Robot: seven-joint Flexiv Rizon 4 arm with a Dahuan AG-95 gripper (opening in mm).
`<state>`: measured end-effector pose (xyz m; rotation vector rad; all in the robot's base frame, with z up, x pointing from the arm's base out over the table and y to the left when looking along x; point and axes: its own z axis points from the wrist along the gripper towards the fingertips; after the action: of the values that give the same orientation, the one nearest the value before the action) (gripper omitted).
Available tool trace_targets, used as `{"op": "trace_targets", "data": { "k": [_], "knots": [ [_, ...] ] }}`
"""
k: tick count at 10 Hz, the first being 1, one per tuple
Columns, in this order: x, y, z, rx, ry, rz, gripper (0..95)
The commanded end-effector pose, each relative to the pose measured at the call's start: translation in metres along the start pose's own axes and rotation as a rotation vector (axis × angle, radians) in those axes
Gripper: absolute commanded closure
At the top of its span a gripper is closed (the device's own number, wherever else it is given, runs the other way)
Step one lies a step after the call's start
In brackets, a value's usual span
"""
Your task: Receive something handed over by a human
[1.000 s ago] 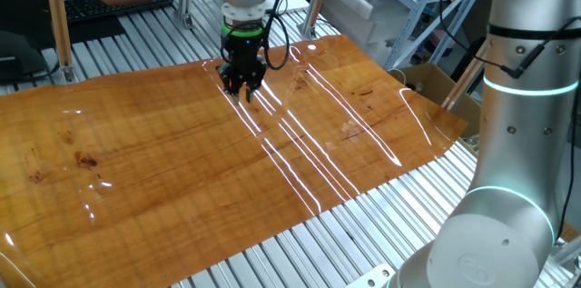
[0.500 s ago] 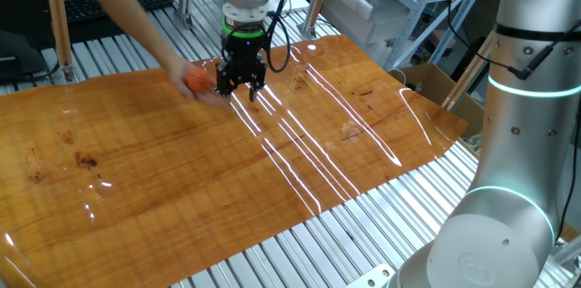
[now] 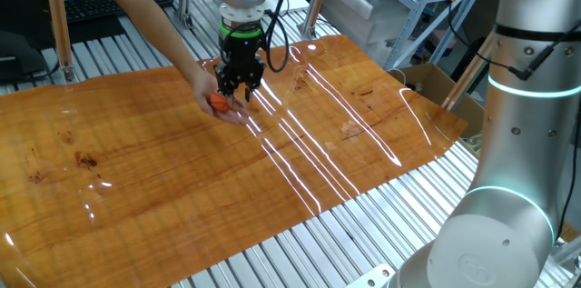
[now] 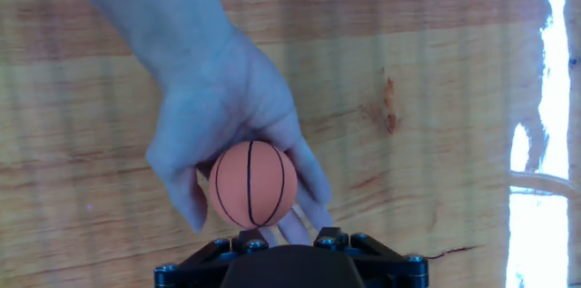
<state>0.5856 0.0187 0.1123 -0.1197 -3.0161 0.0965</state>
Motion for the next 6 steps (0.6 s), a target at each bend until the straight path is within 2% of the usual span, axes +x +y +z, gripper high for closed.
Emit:
{"op": "trace_targets", "data": {
  "k": [1,3,5,6],
  "knots": [
    [-0.0003,-0.0007,0.0011,-0.009,0.008,0.003,38.0],
    [-0.0003,-0.0007,0.0011,-0.007,0.009,0.012,38.0],
    [-0.0003,-0.0007,0.0011,-0.036,0.014,0.017,38.0],
    [-0.0003,-0.0007,0.0011,-0.038,0.015,0.012,38.0]
  ]
}}
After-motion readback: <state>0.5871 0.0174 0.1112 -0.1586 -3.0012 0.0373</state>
